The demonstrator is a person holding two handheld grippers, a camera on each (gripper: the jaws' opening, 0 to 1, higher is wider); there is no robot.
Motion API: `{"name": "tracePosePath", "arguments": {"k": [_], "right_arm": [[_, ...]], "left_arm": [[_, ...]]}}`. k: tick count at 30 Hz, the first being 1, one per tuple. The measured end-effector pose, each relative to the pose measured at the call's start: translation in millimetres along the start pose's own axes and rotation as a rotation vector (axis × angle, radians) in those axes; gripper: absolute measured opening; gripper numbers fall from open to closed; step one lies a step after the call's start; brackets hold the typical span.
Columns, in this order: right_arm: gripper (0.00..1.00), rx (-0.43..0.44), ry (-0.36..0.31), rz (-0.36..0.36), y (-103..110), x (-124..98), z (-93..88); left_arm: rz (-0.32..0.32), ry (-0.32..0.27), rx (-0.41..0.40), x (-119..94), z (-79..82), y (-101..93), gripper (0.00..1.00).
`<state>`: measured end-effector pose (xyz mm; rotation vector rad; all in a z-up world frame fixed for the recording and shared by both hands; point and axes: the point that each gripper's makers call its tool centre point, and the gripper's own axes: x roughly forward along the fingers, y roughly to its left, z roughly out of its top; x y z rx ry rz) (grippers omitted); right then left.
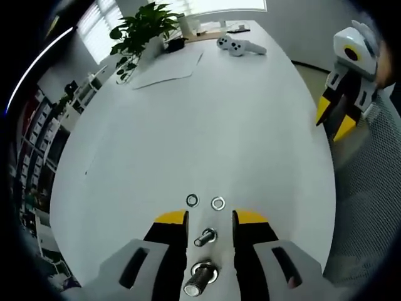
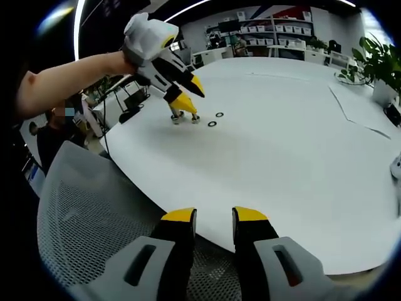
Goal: Place the washer onto the threaded stud by aligning its center hole with the stud, sliding it down to the base, and recovering from edge contact or off-axis alignment until the washer reaches the visible bottom stop.
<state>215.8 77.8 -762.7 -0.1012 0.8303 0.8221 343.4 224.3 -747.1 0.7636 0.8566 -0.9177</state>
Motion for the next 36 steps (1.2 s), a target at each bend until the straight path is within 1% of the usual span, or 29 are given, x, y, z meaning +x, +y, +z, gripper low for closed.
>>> {"name": "tracePosePath", "arguments": {"k": [7,13,17,22,28,33,36], "right_arm": [[0.26,0.0,-0.001,0.001,0,0,0.2],[0.26,0.0,-0.004,0.002,0,0,0.7],[0.26,0.002,-0.007,0.0,0,0,1.2],[0.26,0.002,-0.008,0.002,0,0,1.2],[0.26,0.006,-0.01,0.002,0,0,1.5],[0.25,0.006,-0.012,0.002,1,0,1.8],[0.25,0.006,-0.012,0.002,1,-1,1.9]], "left_arm": [[-0.034,0.015,0.018,10,1.5,-5.5,0.27],[-0.073,0.051,0.023,20,-3.0,-13.2,0.26],[-0.088,0.062,0.02,26,-4.4,-13.9,0.26],[-0.109,0.068,-0.001,33,-3.9,-13.1,0.23],[-0.139,0.101,-0.013,38,-8.8,-14.3,0.2],[-0.145,0.109,-0.028,41,-10.3,-12.2,0.2],[-0.158,0.123,-0.036,43,-12.1,-12.8,0.2]]}}
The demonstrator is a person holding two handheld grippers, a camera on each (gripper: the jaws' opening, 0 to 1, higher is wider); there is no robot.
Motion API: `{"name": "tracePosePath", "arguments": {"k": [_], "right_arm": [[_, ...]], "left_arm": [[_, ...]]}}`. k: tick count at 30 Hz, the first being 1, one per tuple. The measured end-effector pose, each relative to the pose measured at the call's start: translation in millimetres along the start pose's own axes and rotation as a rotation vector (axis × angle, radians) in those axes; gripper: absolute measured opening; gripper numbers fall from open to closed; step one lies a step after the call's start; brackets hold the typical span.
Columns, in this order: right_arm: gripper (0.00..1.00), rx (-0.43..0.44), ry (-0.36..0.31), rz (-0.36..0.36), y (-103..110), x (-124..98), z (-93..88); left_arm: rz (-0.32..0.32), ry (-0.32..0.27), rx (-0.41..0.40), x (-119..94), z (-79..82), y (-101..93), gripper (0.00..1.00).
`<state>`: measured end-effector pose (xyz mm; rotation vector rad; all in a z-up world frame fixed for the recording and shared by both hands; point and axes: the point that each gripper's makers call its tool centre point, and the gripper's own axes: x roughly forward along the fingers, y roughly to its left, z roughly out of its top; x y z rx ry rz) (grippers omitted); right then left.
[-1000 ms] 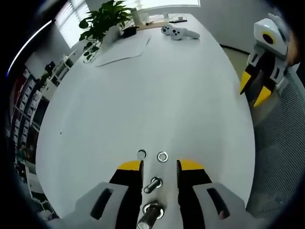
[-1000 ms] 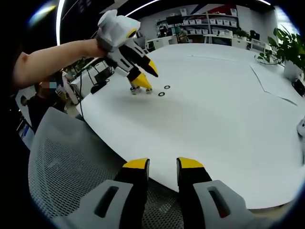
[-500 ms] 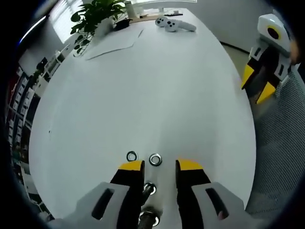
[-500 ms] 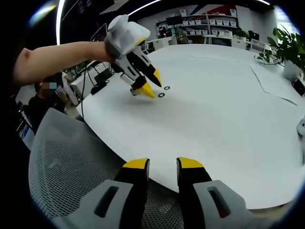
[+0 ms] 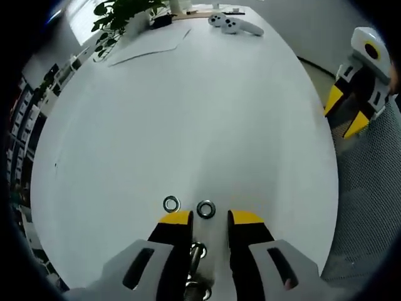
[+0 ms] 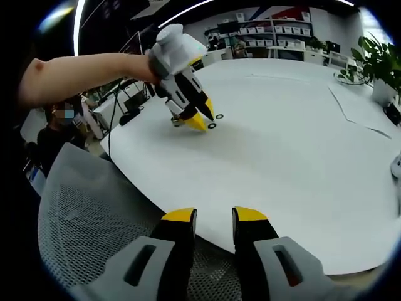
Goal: Place the washer onto the threaded stud by aligning its center hole with the stud, sliding it down to the base, and recovering from edge contact or off-axis alignment until the washer reaches the visible bottom stop.
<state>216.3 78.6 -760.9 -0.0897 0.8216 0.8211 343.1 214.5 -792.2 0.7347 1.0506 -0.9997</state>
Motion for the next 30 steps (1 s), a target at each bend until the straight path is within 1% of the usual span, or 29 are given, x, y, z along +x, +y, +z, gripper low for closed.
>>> {"name": "tracePosePath", "arguments": {"k": [3,4,10,15,16,18,23,25,28,30], "right_arm": [[0.25,0.0,0.0,0.0,-0.1,0.0,-0.1],[0.25,0.0,0.001,-0.001,-0.2,0.1,-0.1],[0.25,0.002,0.0,-0.002,-0.7,0.1,-0.1],[0.25,0.003,0.0,-0.002,-0.1,-0.1,0.0],[0.25,0.003,0.001,-0.002,-0.1,0.0,-0.1],[0.25,0.002,0.001,-0.002,-0.3,0.0,-0.2],[0.25,0.005,-0.001,-0.004,-1.0,0.1,0.0],[0.25,0.002,0.0,-0.002,-0.7,0.2,-0.1],[0.25,0.004,-0.003,-0.003,-0.7,-0.1,0.4],[0.25,0.004,-0.004,-0.002,-0.8,-0.1,0.4]], "left_arm": [[-0.013,0.017,0.0,2.3,-2.3,-0.8,0.2],[-0.014,0.009,-0.008,1.8,-0.5,-0.3,0.2],[-0.025,0.022,-0.005,2.3,-0.3,0.0,0.21],[-0.034,0.033,0.022,3.6,1.7,0.7,0.2],[-0.035,0.032,0.023,3.8,2.2,1.8,0.18],[-0.032,0.041,0.024,3.8,2.4,3.4,0.16],[-0.036,0.064,0.045,4.8,3.1,2.8,0.16],[-0.037,0.079,0.065,5.2,3.8,1.7,0.15],[-0.037,0.097,0.089,6.0,5.6,-0.9,0.13],[-0.038,0.103,0.088,5.9,6.1,-0.8,0.11]]}}
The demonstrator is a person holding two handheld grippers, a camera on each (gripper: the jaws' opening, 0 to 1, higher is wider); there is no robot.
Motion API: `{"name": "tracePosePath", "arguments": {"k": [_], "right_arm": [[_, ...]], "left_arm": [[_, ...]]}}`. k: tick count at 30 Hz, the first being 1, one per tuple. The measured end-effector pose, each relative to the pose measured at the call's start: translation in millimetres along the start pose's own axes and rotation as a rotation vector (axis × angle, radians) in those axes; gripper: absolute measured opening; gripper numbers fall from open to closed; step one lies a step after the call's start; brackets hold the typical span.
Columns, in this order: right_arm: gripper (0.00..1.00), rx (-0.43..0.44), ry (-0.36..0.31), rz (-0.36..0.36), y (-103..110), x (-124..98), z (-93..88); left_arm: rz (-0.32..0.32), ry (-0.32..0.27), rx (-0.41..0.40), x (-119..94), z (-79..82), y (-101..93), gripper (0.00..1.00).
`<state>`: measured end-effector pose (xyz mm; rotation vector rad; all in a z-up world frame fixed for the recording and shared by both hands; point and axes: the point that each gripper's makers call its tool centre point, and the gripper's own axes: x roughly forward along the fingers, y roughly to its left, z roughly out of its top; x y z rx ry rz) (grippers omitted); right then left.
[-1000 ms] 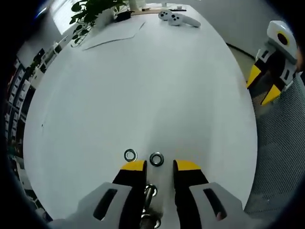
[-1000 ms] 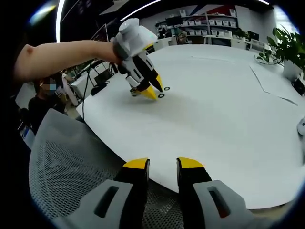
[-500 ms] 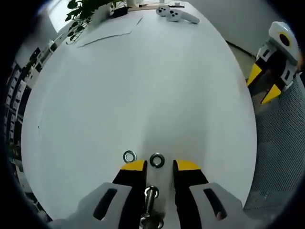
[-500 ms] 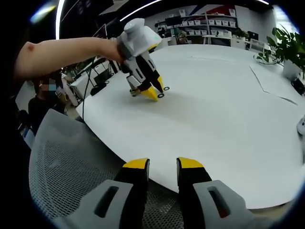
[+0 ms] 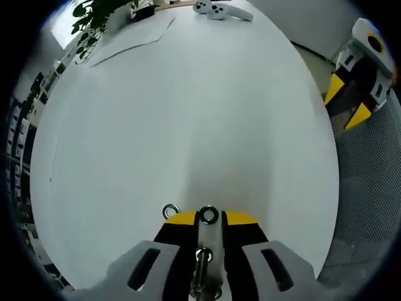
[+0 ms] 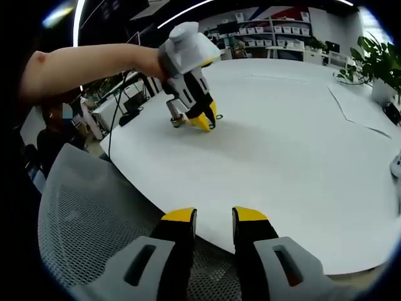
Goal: Place the washer onto the threaded stud by aligning its center hole with the stud, sliding it down to the base, and recovering from edge contact or off-axis alignment until the washer reaches the visible bottom stop.
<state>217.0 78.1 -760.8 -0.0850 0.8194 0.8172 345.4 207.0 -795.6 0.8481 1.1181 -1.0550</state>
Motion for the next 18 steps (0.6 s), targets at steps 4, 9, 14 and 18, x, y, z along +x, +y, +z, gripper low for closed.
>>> {"name": "tracePosePath", "arguments": {"k": [4,9,14,18], "right_arm": [[0.25,-0.002,-0.002,0.002,0.2,0.1,0.3],[0.25,-0.003,-0.002,0.004,0.4,-0.1,0.5],[0.25,-0.003,-0.001,0.005,0.6,0.2,0.3],[0.25,-0.003,-0.001,0.004,0.5,0.2,0.2]], "left_arm": [[0.004,0.005,0.028,-0.1,0.0,0.8,0.09],[0.009,0.006,0.035,-0.6,0.0,0.1,0.08],[0.034,-0.003,-0.012,-1.9,-2.6,4.1,0.13],[0.013,0.005,-0.03,-2.0,-6.1,-0.1,0.12]]}}
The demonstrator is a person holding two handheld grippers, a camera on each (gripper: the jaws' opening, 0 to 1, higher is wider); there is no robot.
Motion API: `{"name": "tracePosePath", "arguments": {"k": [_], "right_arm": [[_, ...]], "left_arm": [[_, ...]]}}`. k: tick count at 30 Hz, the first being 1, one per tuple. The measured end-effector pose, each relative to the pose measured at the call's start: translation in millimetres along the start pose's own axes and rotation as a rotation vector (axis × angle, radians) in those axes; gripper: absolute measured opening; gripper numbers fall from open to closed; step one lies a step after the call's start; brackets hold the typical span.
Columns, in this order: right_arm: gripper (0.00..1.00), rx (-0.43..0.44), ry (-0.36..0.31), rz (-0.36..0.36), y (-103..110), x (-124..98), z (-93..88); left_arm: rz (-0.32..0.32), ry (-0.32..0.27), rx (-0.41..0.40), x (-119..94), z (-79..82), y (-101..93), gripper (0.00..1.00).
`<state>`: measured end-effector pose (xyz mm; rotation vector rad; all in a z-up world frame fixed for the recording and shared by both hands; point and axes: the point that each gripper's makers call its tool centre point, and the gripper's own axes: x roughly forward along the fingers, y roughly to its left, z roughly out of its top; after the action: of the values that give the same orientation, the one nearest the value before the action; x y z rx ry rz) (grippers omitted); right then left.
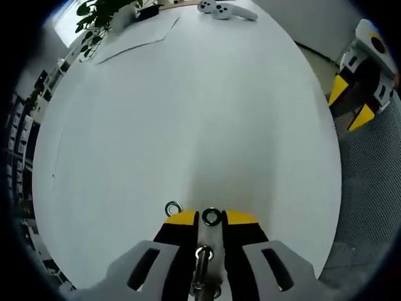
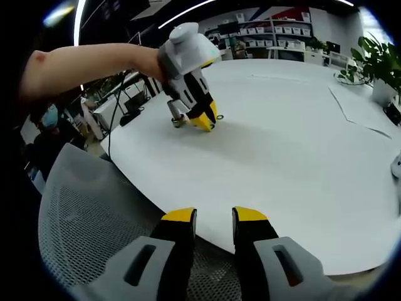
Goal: Place the washer onto the threaded stud by aligning its center hole with the stud, sliding it down to the base, and recovering from edge contact or off-axis alignment until the washer reaches the visible bottom stop.
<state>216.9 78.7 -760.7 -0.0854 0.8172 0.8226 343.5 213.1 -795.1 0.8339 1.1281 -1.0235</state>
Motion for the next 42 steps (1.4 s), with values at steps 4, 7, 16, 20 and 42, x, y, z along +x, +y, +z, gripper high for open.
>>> {"name": "tracePosePath", "arguments": {"k": [4,7,16,20,42], "right_arm": [[0.25,0.0,0.004,-0.002,0,0,-0.5],[0.25,0.0,0.006,-0.004,-1,0,-0.8],[0.25,0.004,0.006,-0.011,-2,0,-1.0],[0.25,0.005,0.006,-0.012,-2,0,-1.0],[0.25,0.0,0.006,-0.007,-1,0,-0.8]], "left_arm": [[-0.003,-0.004,-0.007,0,0.0,1.1,0.12],[-0.007,-0.005,-0.006,0,0.0,0.9,0.12],[0.032,0.021,0.134,0,-0.1,-1.9,0.09],[0.048,0.011,0.135,-1,-0.8,-2.8,0.09],[0.175,-0.123,0.063,-53,-1.1,-1.1,0.08]]}}
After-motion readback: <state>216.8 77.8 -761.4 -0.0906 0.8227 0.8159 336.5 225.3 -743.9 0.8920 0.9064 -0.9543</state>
